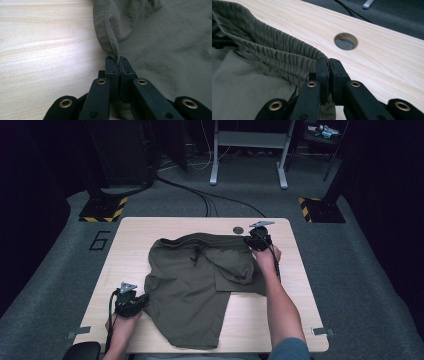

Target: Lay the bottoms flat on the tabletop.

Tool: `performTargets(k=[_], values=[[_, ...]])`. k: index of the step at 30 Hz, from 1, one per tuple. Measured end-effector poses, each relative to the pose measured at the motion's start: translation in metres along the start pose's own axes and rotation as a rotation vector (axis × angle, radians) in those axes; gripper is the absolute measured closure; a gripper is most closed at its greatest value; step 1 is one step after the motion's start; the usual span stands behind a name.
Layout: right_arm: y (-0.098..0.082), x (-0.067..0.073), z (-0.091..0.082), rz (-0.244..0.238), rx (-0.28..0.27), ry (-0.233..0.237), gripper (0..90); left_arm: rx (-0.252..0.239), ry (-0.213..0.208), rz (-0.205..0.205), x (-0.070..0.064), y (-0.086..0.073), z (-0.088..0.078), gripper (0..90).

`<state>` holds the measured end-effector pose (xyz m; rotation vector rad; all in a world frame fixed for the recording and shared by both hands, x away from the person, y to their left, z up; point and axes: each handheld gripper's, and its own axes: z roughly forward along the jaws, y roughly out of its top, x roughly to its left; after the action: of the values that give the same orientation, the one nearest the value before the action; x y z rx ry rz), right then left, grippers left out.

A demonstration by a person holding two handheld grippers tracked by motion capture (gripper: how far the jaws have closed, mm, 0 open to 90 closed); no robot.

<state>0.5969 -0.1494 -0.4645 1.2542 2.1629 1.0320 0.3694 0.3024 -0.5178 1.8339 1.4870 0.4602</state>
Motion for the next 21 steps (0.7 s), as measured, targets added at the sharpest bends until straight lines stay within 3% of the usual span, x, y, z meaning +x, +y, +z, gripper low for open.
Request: performTargets(k=[3, 6, 8, 12, 14, 16, 21], values=[[-0.002, -0.004, 0.002, 0.021, 0.000, -0.004, 83.1, -0.022, -0.002, -0.003, 0.001, 0.002, -0.004, 84.3], [0.000, -0.004, -0.003, 0.026, -0.025, -0.015, 69.2, -0.039, -0.014, -0.021, -0.001, 0.006, -0.007, 71.6], [0.002, -0.004, -0.009, 0.046, -0.060, 0.000, 64.2, -0.054, -0.011, -0.006, -0.003, 0.009, -0.010, 65.0], [0.004, 0.000, -0.024, 0.070, -0.080, 0.030, 62.9, -0.080, -0.019, -0.010, -0.006, 0.016, -0.020, 54.7], [0.002, 0.007, -0.031, 0.061, -0.095, 0.043, 63.5, -0.094, -0.019, -0.006, -0.005, 0.021, -0.025, 51.8], [-0.002, 0.015, -0.037, 0.042, -0.077, 0.052, 63.0, -0.111, -0.022, 0.005, -0.005, 0.029, -0.026, 50.3], [-0.018, 0.034, -0.046, 0.001, -0.055, 0.069, 60.4, -0.121, -0.025, 0.022, 0.001, 0.045, -0.019, 47.1]])
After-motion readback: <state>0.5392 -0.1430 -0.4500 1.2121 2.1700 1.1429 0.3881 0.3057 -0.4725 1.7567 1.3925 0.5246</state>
